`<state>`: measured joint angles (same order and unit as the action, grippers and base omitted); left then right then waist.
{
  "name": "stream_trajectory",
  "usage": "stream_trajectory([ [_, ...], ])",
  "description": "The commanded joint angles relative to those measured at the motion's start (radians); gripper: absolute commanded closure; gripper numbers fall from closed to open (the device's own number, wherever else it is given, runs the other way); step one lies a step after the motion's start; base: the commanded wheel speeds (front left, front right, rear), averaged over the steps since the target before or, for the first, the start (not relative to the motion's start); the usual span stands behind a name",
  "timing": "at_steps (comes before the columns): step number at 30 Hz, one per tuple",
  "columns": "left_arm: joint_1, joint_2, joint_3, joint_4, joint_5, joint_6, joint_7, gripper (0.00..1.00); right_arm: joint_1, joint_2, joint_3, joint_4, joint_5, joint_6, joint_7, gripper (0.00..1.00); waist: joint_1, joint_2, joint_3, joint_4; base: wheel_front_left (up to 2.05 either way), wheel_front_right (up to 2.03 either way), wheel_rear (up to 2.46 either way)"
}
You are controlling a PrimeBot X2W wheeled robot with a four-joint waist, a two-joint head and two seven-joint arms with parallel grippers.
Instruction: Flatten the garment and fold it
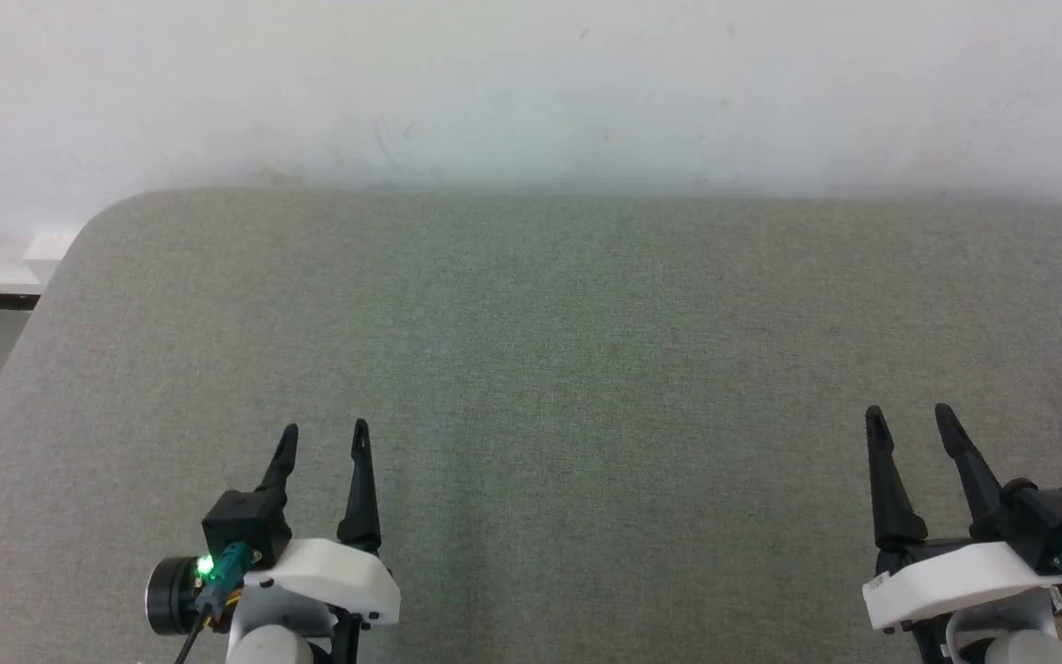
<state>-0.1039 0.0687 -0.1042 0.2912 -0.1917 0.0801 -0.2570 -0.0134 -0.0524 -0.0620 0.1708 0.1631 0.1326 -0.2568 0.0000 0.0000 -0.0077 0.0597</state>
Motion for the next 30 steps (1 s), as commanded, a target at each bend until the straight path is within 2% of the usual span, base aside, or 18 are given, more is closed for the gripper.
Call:
stream_trajectory([
  [1, -0.008, -0.002, -0.003, 0.005, 0.005, -0.004, -0.005, 0.00, 0.014, 0.002, -0.003, 0.001, 0.005, -0.002, -0.005, 0.00, 0.0000, 0.0000, -0.001, 0.000, 0.00, 0.00, 0.00],
  [6, -0.010, -0.004, 0.000, 0.012, 0.003, -0.007, -0.005, 0.00, 0.017, 0.002, -0.004, 0.001, 0.010, -0.002, -0.005, 0.00, 0.0000, 0.0000, -0.003, -0.005, 0.00, 0.00, 0.00],
  [7, 0.000, -0.002, 0.000, 0.010, 0.000, -0.002, 0.000, 1.00, 0.006, 0.000, -0.001, 0.000, 0.005, 0.000, 0.000, 1.00, 0.0000, 0.0000, -0.003, -0.005, 0.00, 0.00, 0.00],
  [30, 0.016, -0.004, 0.016, -0.035, 0.029, -0.013, 0.040, 1.00, 0.006, 0.000, 0.009, -0.026, -0.020, 0.000, 0.039, 1.00, 0.0000, 0.0000, -0.002, -0.013, 0.00, 0.00, 0.00],
])
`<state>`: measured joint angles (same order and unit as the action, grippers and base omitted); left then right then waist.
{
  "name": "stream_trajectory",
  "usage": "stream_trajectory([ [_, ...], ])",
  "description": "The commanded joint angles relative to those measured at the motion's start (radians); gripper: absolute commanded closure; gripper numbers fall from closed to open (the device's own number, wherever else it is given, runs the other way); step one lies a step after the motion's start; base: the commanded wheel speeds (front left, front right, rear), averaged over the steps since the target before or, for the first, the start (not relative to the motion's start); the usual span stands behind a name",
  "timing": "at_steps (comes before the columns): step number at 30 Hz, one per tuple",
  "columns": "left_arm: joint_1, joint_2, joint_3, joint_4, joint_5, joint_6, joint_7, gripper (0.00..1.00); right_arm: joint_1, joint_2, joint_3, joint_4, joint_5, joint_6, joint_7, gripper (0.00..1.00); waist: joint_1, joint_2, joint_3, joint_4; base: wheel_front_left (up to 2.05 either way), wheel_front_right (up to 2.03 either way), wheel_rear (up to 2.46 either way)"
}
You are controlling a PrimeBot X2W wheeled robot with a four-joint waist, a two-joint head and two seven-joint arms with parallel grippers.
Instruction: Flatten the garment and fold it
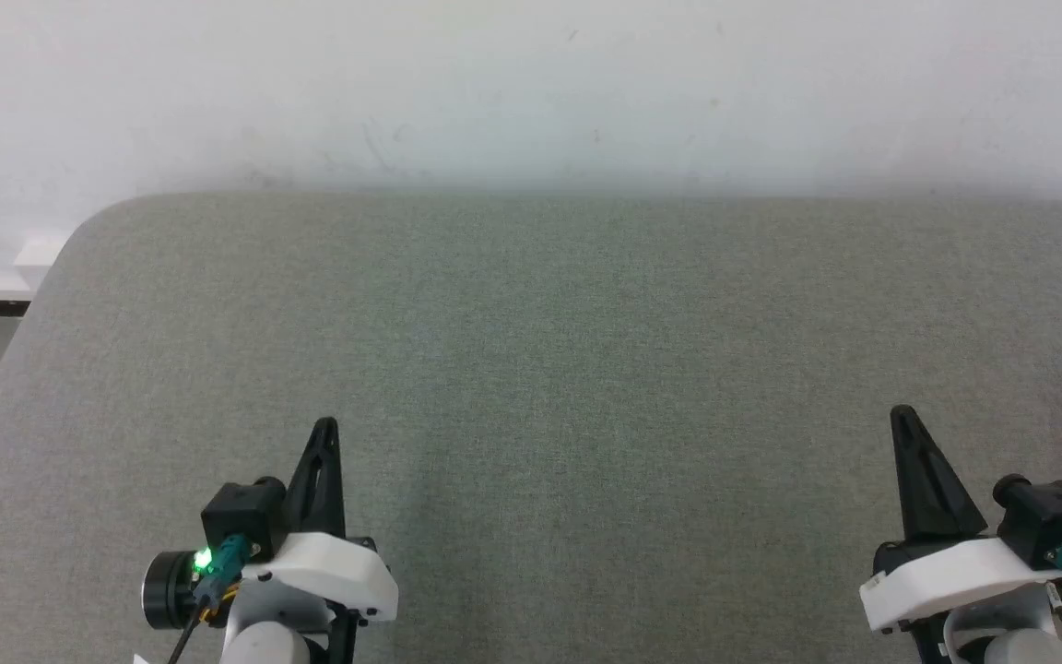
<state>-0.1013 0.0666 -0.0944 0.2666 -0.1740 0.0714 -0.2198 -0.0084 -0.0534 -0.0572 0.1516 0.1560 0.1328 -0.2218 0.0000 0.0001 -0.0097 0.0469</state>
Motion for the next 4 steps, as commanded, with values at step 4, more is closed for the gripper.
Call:
stream_trajectory([
  [4, 0.017, -0.003, 0.010, -0.020, 0.017, -0.007, 0.011, 1.00, 0.002, 0.001, 0.006, -0.012, -0.018, 0.000, 0.012, 1.00, 0.0000, -0.0001, 0.000, -0.002, 0.00, 0.00, 0.00],
])
